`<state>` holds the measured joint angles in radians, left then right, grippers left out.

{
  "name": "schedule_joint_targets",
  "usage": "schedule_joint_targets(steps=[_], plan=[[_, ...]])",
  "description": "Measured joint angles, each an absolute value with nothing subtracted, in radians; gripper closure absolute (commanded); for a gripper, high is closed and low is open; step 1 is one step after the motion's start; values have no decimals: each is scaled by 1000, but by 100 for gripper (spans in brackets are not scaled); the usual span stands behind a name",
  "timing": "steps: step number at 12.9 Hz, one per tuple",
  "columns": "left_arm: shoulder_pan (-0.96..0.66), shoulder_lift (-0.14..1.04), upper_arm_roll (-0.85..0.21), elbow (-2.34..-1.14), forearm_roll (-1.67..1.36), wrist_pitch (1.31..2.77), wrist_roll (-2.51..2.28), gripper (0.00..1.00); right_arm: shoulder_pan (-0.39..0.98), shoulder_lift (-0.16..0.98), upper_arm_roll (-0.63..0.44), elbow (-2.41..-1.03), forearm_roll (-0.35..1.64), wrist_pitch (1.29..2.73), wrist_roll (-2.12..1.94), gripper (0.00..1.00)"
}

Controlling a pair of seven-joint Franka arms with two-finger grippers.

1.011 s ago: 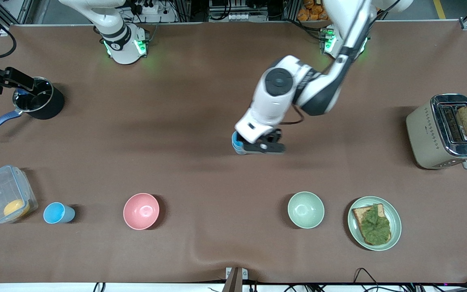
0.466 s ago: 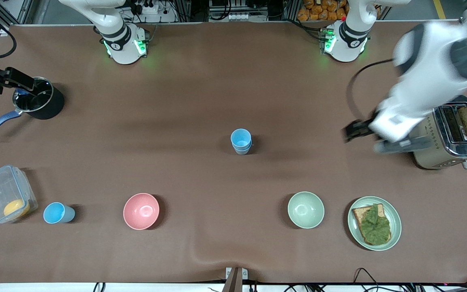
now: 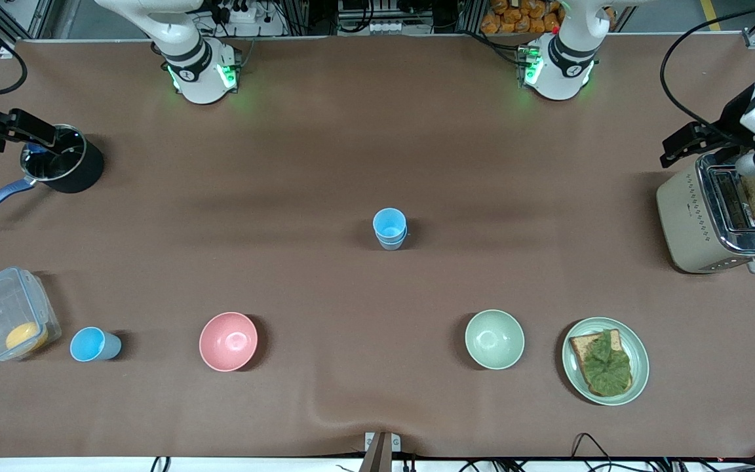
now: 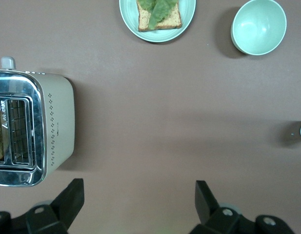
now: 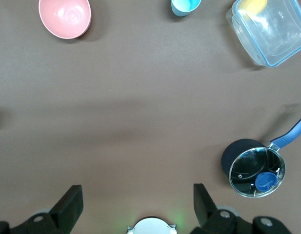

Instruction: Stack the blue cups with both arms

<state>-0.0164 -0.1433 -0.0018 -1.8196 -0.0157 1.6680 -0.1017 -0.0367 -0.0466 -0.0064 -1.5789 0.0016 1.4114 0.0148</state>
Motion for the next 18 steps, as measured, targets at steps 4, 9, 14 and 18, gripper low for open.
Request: schedule_joint_targets(steps=[4,9,14,18], plan=[[14,-134,-1,-1767,-14,1664,-113,0,-37,-47,-6,-1579,2,1411,15,0],[59,-125,-2,-1684,-14,1621,-113,0,-37,-47,-7,-1579,2,1411,15,0],[54,-83,-11,-1609,-14,1591,-114,0,-37,-47,-8,-1580,2,1411,15,0],[51,-57,-43,-1597,-14,1586,-116,0,-38,-47,-11,-1580,2,1410,15,0]])
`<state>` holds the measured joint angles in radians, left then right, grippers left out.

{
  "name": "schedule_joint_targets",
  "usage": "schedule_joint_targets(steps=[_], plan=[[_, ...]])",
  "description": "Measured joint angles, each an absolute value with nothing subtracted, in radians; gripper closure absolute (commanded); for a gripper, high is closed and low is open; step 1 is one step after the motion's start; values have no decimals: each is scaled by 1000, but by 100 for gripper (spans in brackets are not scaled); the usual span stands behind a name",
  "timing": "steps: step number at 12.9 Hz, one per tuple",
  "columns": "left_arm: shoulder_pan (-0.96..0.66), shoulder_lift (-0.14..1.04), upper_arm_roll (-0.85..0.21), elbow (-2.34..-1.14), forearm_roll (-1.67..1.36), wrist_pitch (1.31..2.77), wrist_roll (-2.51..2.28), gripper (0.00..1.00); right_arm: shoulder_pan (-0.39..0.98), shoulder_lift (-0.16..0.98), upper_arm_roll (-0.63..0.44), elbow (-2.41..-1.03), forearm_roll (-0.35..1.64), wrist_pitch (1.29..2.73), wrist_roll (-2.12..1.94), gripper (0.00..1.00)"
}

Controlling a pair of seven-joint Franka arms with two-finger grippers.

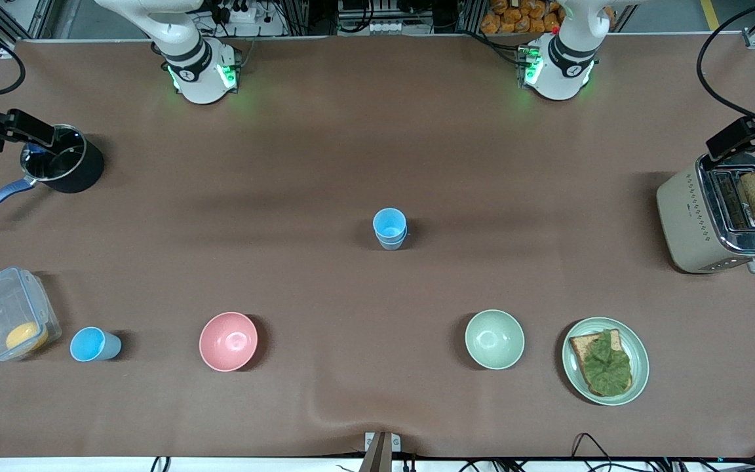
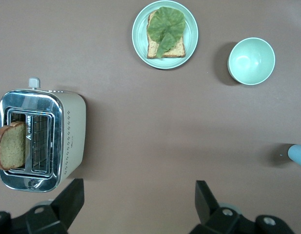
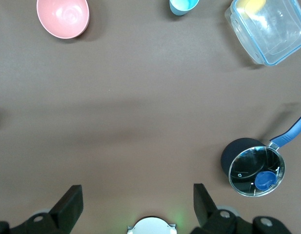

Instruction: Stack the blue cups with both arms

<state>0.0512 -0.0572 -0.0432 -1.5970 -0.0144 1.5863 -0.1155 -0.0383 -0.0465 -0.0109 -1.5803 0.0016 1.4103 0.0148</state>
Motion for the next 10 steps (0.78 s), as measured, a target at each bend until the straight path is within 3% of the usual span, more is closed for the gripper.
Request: schedule_joint_targets(steps=[10], plan=[[20,-57,-48,-1594,-14,1585,-116,0,-39,-47,-12,-1581,2,1410,15,0]])
